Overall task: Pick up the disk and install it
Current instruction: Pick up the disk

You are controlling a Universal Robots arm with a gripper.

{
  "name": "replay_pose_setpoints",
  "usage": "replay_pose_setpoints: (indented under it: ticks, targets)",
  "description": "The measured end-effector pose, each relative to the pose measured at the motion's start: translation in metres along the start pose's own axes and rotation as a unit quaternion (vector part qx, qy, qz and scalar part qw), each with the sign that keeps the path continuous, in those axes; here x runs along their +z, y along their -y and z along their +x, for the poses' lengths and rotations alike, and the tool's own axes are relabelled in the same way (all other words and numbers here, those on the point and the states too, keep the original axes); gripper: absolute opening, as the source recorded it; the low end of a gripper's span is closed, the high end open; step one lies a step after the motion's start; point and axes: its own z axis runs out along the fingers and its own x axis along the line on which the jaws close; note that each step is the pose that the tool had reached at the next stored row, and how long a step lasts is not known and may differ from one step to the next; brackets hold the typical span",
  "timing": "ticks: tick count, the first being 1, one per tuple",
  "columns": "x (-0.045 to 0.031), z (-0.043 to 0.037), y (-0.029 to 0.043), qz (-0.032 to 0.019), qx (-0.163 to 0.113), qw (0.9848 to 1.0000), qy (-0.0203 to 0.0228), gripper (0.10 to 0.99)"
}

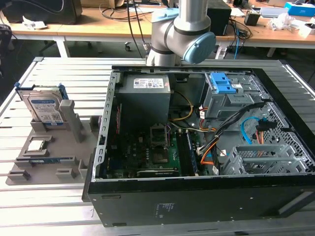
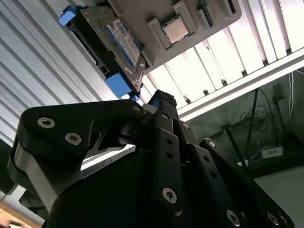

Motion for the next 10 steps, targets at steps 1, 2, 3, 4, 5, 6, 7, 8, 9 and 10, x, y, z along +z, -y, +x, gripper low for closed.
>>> replay_pose_setpoints:
  ticks: [1,2,3,4,5,6,7,8,9,10]
  targets:
    - [0.0000,0.0000,0.0000,-0.0002,-0.007,1.0000,-0.0003,0.106]
    - [0.0000,0.0000,0.0000,-0.0003,-0.012,0.9999,-0.0006,0.106]
    - [0.0000,0.0000,0.0000,-0.0006,-0.024,0.9997,-0.0010,0.106]
    - [0.0000,0.0000,0.0000,-0.0008,-0.033,0.9994,-0.0015,0.106]
    - [0.0000,0.0000,0.0000,-0.0009,-0.040,0.9992,-0.0018,0.106]
    - [0.0000,0.0000,0.0000,-0.0010,-0.045,0.9990,-0.0020,0.106]
    - [0.0000,0.0000,0.0000,-0.0012,-0.052,0.9986,-0.0024,0.106]
    - [0.0000,0.0000,0.0000,-0.0014,-0.058,0.9983,-0.0026,0.106]
    - [0.0000,0.0000,0.0000,-0.0016,-0.069,0.9976,-0.0031,0.106]
    - [0.0000,0.0000,0.0000,-0.0019,-0.081,0.9967,-0.0037,0.106]
